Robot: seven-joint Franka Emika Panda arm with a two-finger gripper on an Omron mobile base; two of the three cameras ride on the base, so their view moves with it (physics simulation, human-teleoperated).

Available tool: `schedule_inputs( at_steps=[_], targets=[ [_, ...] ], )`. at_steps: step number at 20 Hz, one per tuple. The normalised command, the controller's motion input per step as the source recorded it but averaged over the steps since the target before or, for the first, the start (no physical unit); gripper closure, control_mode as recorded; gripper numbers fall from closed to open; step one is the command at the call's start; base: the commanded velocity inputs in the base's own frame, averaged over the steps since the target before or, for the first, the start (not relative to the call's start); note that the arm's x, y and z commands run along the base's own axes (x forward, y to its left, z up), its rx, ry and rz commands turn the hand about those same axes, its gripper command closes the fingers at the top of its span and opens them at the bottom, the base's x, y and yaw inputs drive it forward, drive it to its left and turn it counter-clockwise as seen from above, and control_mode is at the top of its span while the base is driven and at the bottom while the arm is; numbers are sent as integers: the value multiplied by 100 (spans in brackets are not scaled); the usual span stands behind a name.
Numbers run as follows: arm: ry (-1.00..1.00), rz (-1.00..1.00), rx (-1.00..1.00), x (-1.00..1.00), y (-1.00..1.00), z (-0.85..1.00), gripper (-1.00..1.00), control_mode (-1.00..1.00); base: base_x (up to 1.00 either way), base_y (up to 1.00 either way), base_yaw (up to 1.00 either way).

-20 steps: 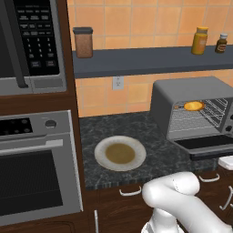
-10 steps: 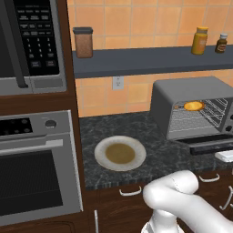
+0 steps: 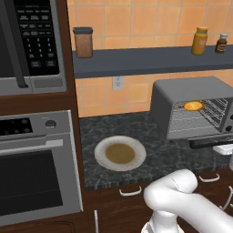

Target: Pick up the kebab skewer and baguette bread, and place them inside the toaster oven. Close the toaster oven door and start by setting the timer.

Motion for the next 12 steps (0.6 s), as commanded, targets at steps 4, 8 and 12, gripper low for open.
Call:
schedule_inputs(
  at_steps=[4, 8, 12],
  targets=[
    [0, 0, 0, 33, 3, 11, -100, -100, 0, 0, 0],
    [0, 0, 0, 38, 4, 8, -100, -100, 0, 0, 0],
    [0, 0, 0, 39, 4, 9, -100, -100, 0, 0, 0]
  ],
)
